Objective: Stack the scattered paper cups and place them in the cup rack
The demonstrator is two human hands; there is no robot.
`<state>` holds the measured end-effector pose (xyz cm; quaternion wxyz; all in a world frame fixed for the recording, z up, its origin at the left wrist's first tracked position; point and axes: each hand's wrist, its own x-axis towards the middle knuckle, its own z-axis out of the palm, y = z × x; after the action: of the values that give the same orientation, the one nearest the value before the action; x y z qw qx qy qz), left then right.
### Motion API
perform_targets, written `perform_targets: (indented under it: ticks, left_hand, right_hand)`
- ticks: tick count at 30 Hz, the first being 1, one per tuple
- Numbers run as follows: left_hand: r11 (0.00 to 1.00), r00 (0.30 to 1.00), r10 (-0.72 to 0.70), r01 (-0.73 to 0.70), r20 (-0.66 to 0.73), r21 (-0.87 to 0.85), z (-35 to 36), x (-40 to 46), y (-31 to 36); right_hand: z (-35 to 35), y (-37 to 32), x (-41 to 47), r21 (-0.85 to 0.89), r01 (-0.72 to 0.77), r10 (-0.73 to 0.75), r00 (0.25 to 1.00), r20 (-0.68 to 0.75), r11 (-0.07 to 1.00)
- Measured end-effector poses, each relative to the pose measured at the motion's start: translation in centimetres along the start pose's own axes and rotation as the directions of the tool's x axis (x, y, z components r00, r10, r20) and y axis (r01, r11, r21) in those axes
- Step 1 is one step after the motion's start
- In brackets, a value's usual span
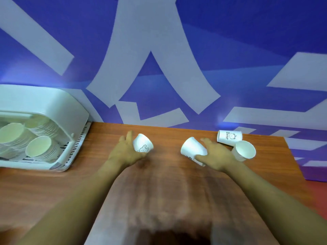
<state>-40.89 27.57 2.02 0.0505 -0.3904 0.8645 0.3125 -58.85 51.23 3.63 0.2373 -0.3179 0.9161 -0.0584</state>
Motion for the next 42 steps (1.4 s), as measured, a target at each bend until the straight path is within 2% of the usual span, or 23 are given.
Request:
perform_targets:
  ticks: [3,7,10,14,18,21,24,28,33,42]
  left_hand:
    - [0.995,0.999,0.023,-0.025,-0.024,-0.092,-0.5,-3.8,-0.7]
    - [0.976,0.999,0.036,-0.042,-0.034,-0.212,-1.2,-7.8,-2.6]
    - [0.954,0.997,0.077,-0.081,-0.028,-0.289,-2.0,-10.1,-3.7]
    - [0.957,0.989,0.150,-0.149,-0.015,-0.248,-3.3,-11.7,-5.0]
    - [0.933,0.984,0.177,-0.158,0.028,-0.322,-4.3,-12.9,-6.6]
    - [0.926,0.977,0.211,-0.198,0.006,-0.321,-6.0,-13.3,-8.6]
    - [0.903,0.972,0.234,-0.229,-0.031,-0.363,-8.9,-13.4,-11.4]
    - [0.851,0.974,0.201,-0.227,-0.106,-0.473,-12.8,-12.8,-16.2]
    - [0.783,0.986,0.116,-0.163,-0.117,-0.600,-16.2,-11.8,-22.4]
    - [0.778,0.971,0.042,-0.179,-0.234,-0.602,-20.7,-9.1,-27.9]
  right_hand:
    - [0.6,-2.1,-2.1,0.147,0.002,0.000,1.000,-0.011,0.989]
    - [1.6,-5.3,-4.2,0.335,0.081,-0.053,0.994,-0.094,0.939]
    - [2.8,-7.3,-5.7,0.355,0.125,-0.083,0.988,-0.131,0.926]
    - [3.6,-9.2,-7.6,0.407,0.166,-0.117,0.983,-0.142,0.898]
    - [3.6,-11.4,-9.0,0.437,0.173,-0.109,0.980,-0.167,0.883]
    - [3.8,-14.4,-10.1,0.421,0.151,-0.084,0.981,-0.173,0.894]
    - [4.8,-18.9,-10.7,0.480,0.169,-0.085,0.978,-0.191,0.861]
    - [6.6,-26.2,-10.7,0.618,0.171,-0.093,0.983,-0.156,0.767]
    - [9.5,-34.4,-10.0,0.671,0.154,-0.066,0.986,-0.156,0.725]
    - [11.2,-42.1,-8.2,0.705,0.064,0.028,0.993,-0.118,0.706]
